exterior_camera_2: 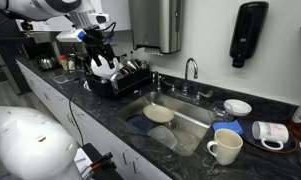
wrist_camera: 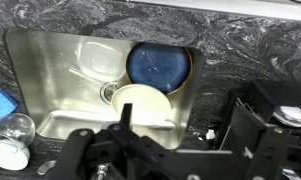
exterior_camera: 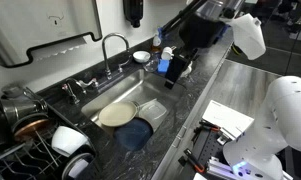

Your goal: Center the faucet

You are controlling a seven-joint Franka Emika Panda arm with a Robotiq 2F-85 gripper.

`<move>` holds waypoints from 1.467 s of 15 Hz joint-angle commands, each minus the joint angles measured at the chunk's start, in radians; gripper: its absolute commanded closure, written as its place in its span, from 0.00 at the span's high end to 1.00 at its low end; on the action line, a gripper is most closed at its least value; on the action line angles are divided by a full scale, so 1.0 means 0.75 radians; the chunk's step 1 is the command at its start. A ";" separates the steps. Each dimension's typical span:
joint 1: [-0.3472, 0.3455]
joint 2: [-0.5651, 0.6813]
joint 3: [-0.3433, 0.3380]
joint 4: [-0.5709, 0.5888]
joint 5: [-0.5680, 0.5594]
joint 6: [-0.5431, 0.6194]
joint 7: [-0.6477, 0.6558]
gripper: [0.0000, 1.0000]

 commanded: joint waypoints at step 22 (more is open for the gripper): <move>-0.091 0.309 -0.333 0.084 -0.375 0.210 -0.566 1.00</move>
